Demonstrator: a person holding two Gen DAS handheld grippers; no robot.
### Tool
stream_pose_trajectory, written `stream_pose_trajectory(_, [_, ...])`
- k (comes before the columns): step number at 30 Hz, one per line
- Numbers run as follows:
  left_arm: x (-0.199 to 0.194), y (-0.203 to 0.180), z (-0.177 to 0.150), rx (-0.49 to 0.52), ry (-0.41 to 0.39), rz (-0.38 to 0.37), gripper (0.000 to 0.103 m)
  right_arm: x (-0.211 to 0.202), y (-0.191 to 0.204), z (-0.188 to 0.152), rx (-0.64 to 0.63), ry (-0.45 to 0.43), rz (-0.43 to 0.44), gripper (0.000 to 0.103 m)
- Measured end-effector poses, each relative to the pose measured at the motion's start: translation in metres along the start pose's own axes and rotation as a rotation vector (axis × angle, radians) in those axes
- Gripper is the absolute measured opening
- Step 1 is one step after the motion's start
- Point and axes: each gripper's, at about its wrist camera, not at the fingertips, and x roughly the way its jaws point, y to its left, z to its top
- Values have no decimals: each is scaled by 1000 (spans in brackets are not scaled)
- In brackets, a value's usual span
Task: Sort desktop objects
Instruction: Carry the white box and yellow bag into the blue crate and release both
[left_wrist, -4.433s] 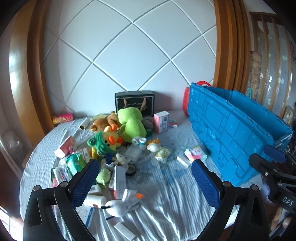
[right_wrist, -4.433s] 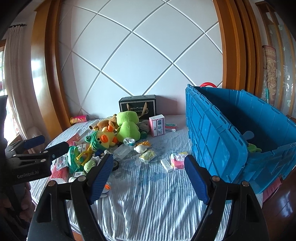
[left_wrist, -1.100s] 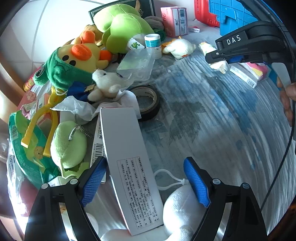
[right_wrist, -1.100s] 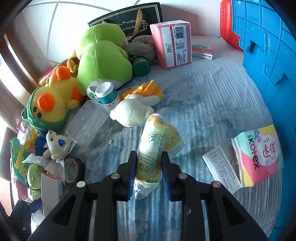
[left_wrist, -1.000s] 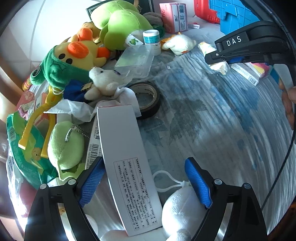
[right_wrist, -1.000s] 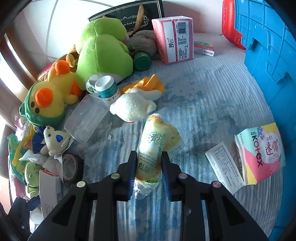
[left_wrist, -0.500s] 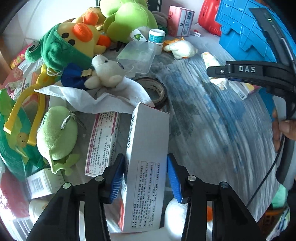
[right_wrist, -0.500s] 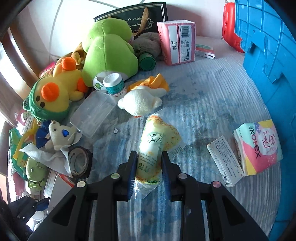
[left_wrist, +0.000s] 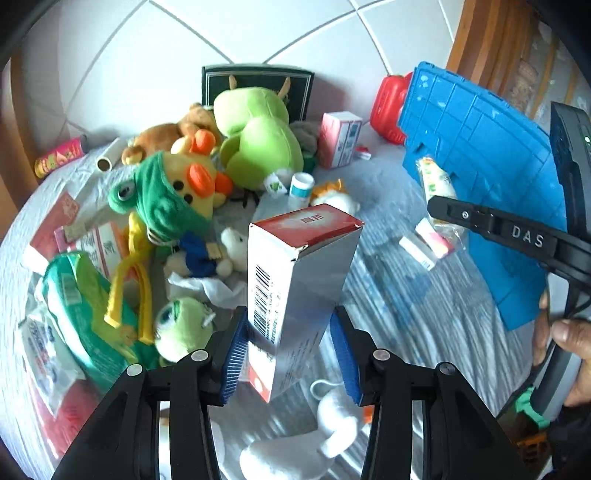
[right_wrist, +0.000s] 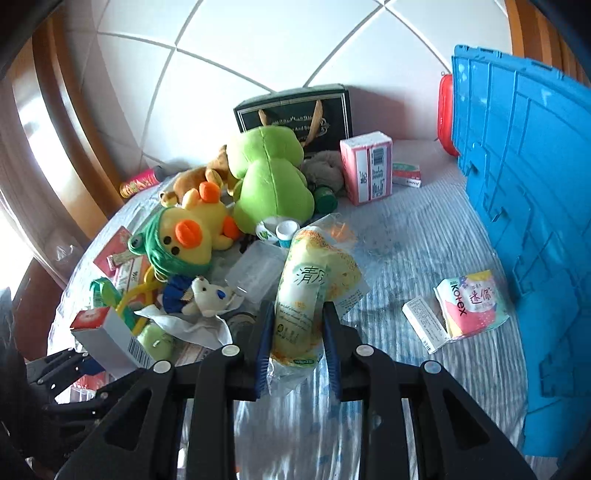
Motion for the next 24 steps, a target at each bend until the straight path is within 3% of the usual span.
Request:
stream_pose_trajectory(6, [-45,-22,32,104,-87,-28,44,-69,11,12,24,-137,-22,25])
stream_pose_trajectory(13, [-95,-93,69,217,-205,-148,44,-163,9,26,7,-306,-89,25])
stream_pose_trajectory(20, [-140,-205,112,326,-357,-216,44,-271,-51,38,30,-480,-147,25])
stream_pose_trajectory(24, [-148,-282,141,347,-389,-256,44,-318,-110,46,38,-521,-214,25])
